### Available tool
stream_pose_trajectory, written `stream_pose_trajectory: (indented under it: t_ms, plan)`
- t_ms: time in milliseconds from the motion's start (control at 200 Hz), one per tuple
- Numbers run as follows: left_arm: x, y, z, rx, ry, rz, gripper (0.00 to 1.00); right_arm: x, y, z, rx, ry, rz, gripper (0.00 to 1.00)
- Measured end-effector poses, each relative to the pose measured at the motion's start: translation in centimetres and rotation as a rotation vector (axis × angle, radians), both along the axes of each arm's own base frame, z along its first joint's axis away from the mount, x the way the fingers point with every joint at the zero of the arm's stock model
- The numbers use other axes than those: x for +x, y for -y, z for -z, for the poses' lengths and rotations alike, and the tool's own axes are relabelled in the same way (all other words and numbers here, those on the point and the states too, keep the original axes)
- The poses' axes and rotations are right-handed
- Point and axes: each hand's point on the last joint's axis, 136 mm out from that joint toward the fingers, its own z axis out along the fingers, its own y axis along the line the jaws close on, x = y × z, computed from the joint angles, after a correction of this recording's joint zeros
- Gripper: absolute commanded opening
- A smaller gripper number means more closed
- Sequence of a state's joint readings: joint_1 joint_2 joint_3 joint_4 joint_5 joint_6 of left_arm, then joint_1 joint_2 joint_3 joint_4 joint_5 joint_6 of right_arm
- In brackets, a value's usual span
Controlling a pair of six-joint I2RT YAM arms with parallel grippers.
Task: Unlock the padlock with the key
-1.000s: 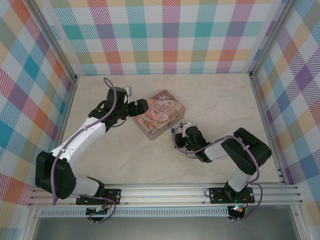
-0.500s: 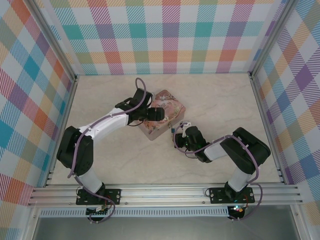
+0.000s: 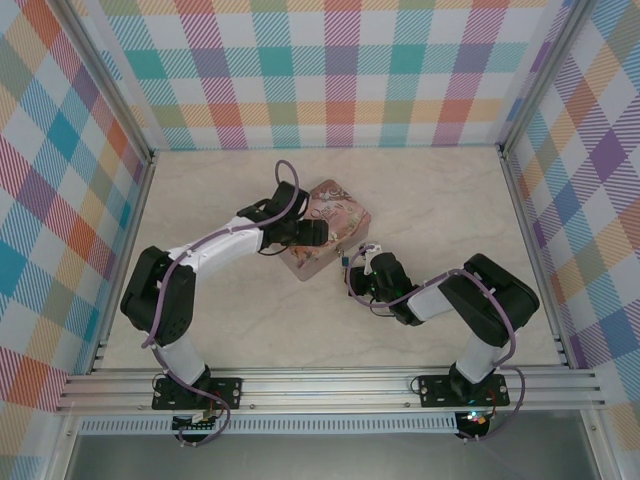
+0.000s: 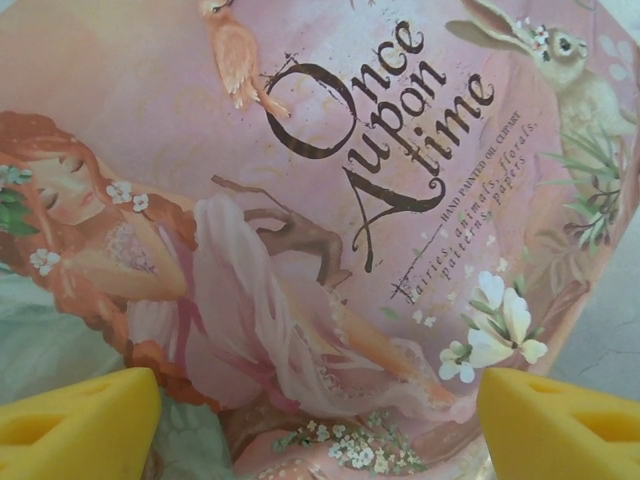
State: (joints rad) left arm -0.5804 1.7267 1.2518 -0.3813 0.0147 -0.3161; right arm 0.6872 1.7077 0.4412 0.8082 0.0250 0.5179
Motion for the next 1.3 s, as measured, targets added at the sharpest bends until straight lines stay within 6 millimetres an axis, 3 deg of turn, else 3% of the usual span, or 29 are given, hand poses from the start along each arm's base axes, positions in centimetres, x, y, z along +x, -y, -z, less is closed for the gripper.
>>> stream_pose_trajectory:
  t_ms: [1305]
  plan:
    - [-0.3, -0.1, 1.1, 0.202, 0.107, -0.004, 0.83, 0.2, -0.8, -0.6, 0.14, -0.108, 0.058, 0.0]
